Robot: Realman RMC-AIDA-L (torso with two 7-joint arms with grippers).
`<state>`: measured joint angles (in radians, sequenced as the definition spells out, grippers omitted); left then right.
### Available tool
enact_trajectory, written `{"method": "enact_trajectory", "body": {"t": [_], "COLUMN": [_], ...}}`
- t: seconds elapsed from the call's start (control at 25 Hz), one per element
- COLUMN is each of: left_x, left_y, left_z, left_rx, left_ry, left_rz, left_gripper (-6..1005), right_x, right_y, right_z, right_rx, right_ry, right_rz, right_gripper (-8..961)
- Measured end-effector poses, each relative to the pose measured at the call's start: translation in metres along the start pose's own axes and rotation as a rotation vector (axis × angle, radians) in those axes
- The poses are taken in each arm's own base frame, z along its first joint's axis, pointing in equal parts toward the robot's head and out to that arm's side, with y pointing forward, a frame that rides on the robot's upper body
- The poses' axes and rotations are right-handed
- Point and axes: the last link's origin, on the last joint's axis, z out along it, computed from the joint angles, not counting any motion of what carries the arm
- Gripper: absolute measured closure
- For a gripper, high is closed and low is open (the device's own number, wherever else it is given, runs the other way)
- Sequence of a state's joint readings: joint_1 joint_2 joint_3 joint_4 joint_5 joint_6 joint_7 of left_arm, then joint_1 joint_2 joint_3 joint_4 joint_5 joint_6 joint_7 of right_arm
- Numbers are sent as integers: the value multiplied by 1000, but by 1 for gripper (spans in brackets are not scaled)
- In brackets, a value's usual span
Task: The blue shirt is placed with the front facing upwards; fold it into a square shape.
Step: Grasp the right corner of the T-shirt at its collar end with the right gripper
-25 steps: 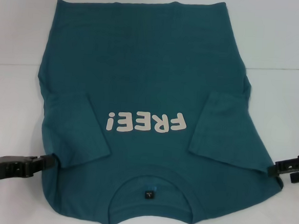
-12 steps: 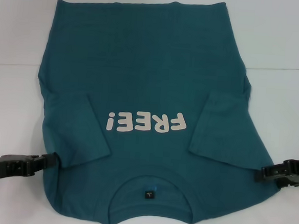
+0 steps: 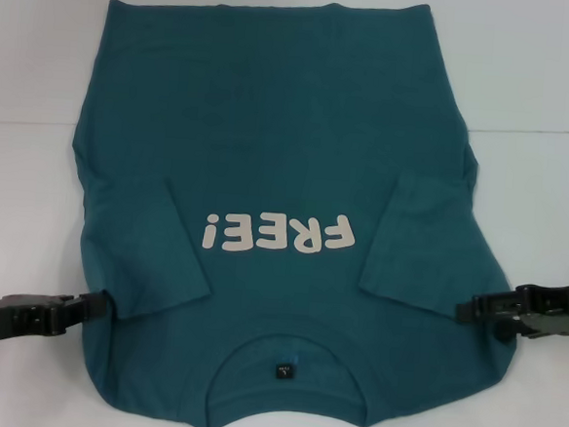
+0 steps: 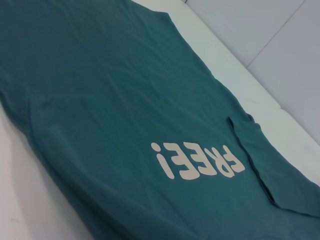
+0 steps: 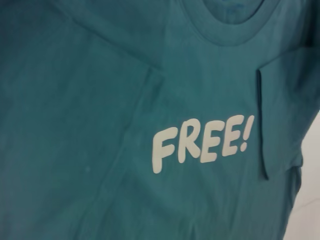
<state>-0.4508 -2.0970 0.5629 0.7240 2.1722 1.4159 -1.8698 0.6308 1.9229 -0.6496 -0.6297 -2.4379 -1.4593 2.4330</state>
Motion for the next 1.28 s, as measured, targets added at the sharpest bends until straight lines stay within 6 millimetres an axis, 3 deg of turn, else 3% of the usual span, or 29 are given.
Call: {"method": "enact_trajectory", "body": {"t": [0.8, 1.28], "left_x": [0, 1], "left_y": [-1, -1], "left_z": [-2, -1], "left_rx": [4, 2], "left_ry": [7, 7], "left_rz": [-2, 2], "left_gripper": [950, 951], "right_x": [-17, -14], "right_y": [18, -7], "right_z": [18, -14], "right_rx": [-53, -11], "right_ry": [-62, -89], "right_rz": [-14, 12], "right_gripper": [37, 38]}}
